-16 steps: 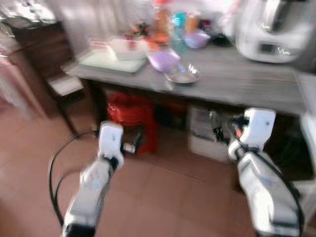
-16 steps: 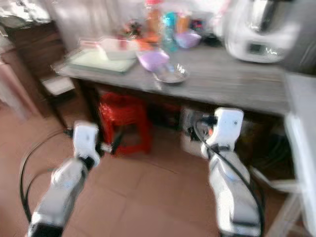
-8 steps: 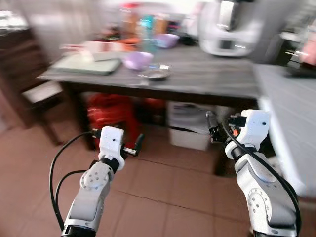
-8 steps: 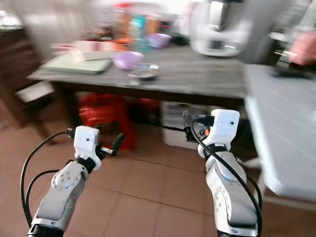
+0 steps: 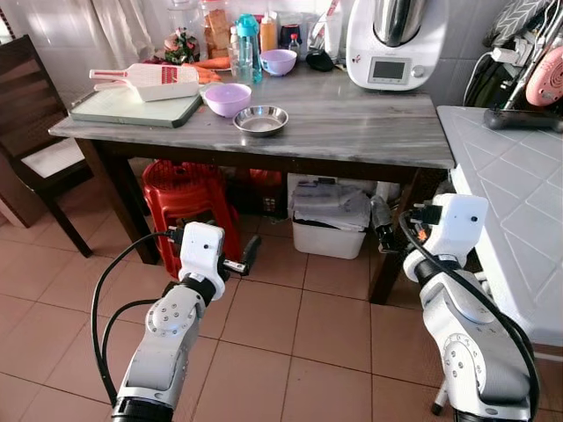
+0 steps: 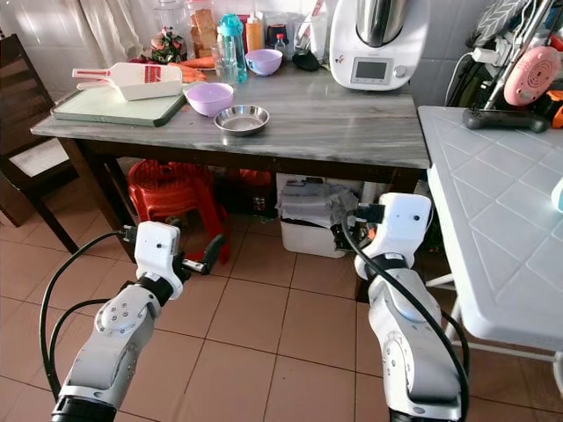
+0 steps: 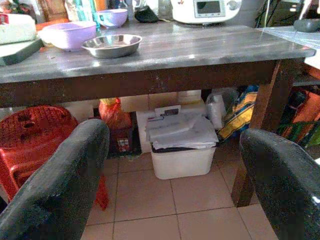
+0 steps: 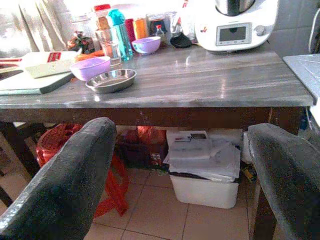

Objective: Setting the table

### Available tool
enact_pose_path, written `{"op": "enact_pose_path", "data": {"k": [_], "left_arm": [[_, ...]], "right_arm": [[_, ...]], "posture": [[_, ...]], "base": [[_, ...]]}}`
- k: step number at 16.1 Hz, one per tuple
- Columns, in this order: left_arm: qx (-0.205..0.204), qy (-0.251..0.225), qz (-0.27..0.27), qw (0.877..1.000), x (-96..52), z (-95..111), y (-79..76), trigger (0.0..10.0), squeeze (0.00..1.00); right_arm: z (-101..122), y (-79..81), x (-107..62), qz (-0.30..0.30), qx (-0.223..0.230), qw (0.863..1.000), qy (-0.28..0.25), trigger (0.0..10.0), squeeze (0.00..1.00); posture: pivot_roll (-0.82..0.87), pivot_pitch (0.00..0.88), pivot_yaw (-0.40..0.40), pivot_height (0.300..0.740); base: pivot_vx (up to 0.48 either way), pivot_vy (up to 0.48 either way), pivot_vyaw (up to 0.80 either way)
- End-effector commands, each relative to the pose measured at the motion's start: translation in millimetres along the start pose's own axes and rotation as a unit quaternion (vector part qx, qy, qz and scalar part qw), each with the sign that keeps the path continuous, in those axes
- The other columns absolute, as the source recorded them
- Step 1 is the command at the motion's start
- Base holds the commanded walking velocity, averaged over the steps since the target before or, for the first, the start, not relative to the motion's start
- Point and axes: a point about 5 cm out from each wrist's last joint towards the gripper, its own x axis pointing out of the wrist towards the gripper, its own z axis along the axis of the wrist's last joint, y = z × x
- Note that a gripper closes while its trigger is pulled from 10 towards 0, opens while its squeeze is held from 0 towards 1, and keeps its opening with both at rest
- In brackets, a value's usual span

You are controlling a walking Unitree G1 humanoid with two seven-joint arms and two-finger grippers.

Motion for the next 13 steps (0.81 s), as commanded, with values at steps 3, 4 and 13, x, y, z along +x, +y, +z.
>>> {"op": "enact_pose_path", "data": {"k": [3, 4, 13], "left_arm": [[-0.001, -0.003, 0.0, 1.0, 2.3, 2.7, 0.6, 10.0, 0.0], [-0.002, -0.006, 0.003, 1.0, 2.7, 3.0, 0.9, 10.0, 0.0], [0.001, -0.013, 0.012, 1.0, 7.4, 4.9, 2.3, 10.0, 0.0]], "right_arm": [[8.3, -2.5, 0.4, -0.008, -0.004, 1.0, -0.021, 10.0, 0.0], [8.9, -4.4, 0.0, -0.014, -0.008, 1.0, -0.025, 10.0, 0.0], [4.1, -1.8, -5.8, -0.012, -0.021, 0.999, -0.03, 10.0, 0.0]], "posture": [[-0.04, 0.01, 0.035, 0.74], [-0.04, 0.01, 0.035, 0.74], [-0.04, 0.007, 0.051, 0.74]], "base": [[0.0, -0.306, 0.0], [0.0, -0.304, 0.0], [0.0, -0.307, 0.0]]}}
